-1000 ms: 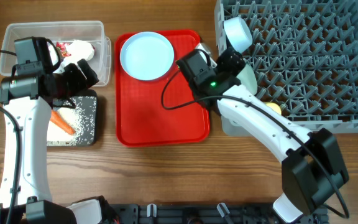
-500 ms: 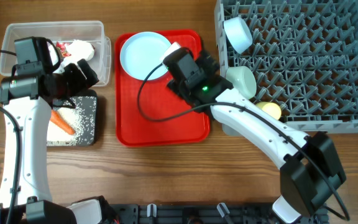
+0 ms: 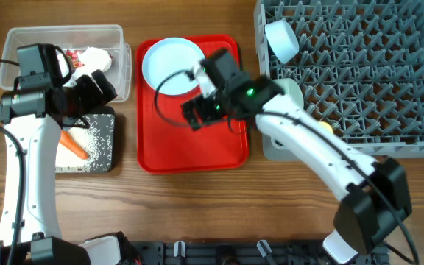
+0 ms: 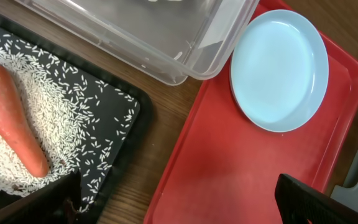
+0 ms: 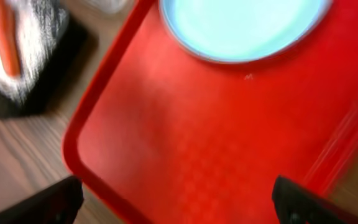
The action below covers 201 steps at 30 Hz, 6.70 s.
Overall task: Sort waste into correct bins and load items into the dishwasher rack
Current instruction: 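Grasp the light-blue plate on the red tray with the right gripper, then stand the light-blue plate upright in the back of the grey rack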
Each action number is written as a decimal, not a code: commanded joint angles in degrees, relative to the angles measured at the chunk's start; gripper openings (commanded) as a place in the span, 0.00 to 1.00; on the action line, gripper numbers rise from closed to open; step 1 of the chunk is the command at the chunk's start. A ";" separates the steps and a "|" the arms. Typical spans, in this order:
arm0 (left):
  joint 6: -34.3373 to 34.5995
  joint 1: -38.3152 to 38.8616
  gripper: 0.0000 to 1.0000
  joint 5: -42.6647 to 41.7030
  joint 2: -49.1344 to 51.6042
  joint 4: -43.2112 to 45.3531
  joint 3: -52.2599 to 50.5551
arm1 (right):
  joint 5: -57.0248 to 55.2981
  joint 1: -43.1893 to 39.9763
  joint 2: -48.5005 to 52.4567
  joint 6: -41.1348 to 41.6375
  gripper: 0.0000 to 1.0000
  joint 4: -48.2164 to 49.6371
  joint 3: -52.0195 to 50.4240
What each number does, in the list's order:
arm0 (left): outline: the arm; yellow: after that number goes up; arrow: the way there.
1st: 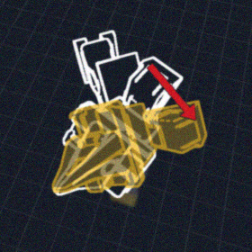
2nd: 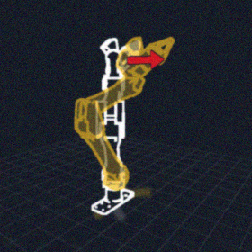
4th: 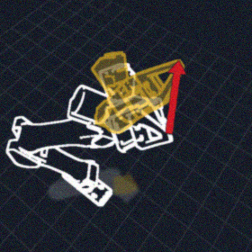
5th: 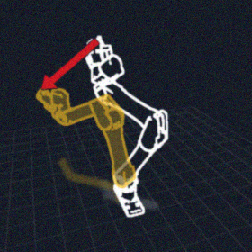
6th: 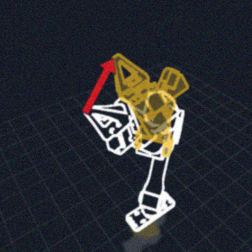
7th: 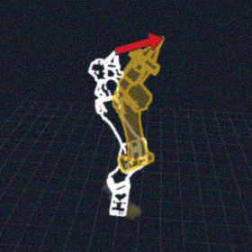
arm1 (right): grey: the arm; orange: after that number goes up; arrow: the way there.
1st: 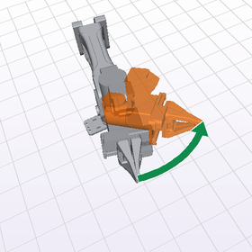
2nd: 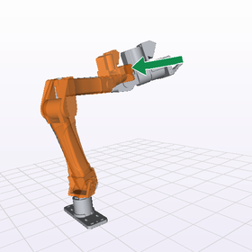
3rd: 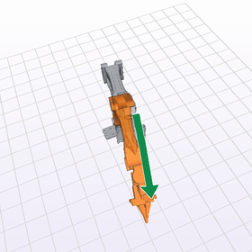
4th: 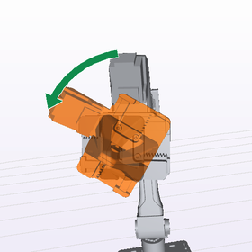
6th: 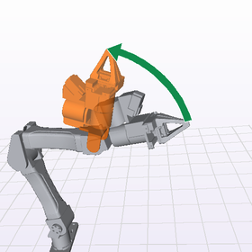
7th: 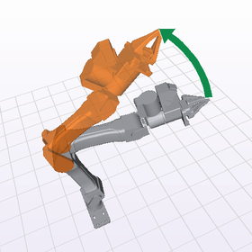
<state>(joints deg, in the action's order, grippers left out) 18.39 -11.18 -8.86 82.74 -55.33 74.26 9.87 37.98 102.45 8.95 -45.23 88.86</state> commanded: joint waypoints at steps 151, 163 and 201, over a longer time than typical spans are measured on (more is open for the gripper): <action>0.52 -0.31 1.00 -0.50 0.52 -0.02 0.31 | -56.04 -27.71 10.97 -0.26 1.00 0.90 11.96; 0.50 -0.31 1.00 -0.52 0.52 -0.02 0.31 | -46.16 -18.64 -9.90 -2.40 1.00 -4.22 12.15; 0.50 -0.31 1.00 -0.50 0.52 -0.02 0.31 | -18.51 -27.17 -57.09 -11.65 1.00 16.92 -27.93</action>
<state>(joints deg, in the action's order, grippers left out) 18.39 -11.18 -8.82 82.74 -55.31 74.26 -10.48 11.99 52.66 -1.87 -35.46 74.98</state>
